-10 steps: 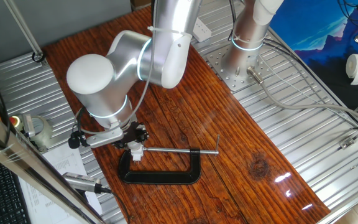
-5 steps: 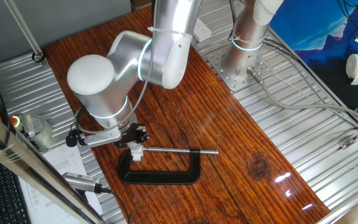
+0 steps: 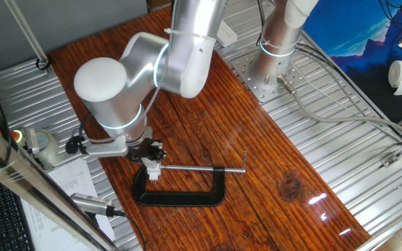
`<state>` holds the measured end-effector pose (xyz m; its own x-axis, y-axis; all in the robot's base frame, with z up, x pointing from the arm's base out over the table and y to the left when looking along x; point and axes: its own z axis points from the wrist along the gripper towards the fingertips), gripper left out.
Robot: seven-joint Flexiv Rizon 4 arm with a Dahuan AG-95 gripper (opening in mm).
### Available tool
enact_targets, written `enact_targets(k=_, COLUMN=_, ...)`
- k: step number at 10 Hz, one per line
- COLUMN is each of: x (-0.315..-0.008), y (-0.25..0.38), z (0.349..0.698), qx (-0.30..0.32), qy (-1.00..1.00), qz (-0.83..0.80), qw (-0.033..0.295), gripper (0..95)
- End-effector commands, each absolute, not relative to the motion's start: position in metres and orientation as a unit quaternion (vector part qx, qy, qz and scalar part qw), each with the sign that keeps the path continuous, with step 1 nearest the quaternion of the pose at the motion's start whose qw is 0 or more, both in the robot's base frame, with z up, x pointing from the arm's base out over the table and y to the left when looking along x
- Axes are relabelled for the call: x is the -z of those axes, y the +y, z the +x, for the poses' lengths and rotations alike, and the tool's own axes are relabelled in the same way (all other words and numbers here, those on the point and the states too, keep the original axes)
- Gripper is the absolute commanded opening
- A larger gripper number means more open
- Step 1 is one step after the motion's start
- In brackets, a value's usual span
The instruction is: Install the light bulb by rotating it
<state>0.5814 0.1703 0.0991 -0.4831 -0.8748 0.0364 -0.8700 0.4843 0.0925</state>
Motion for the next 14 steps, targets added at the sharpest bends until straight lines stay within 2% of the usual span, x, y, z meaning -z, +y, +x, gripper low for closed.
enact_targets(k=1, x=-0.094, y=0.1668, z=0.5846, qx=0.042, qy=-0.884, qz=0.463, qw=0.037, gripper=0.0)
enact_targets(k=4, x=-0.0985, y=0.1718, z=0.5877, qx=0.042, qy=-0.904, qz=0.423, qw=0.052, gripper=0.0)
enact_targets(k=14, x=-0.0947, y=0.17, z=0.5878, qx=0.03, qy=-0.957, qz=0.283, qw=0.056, gripper=0.0)
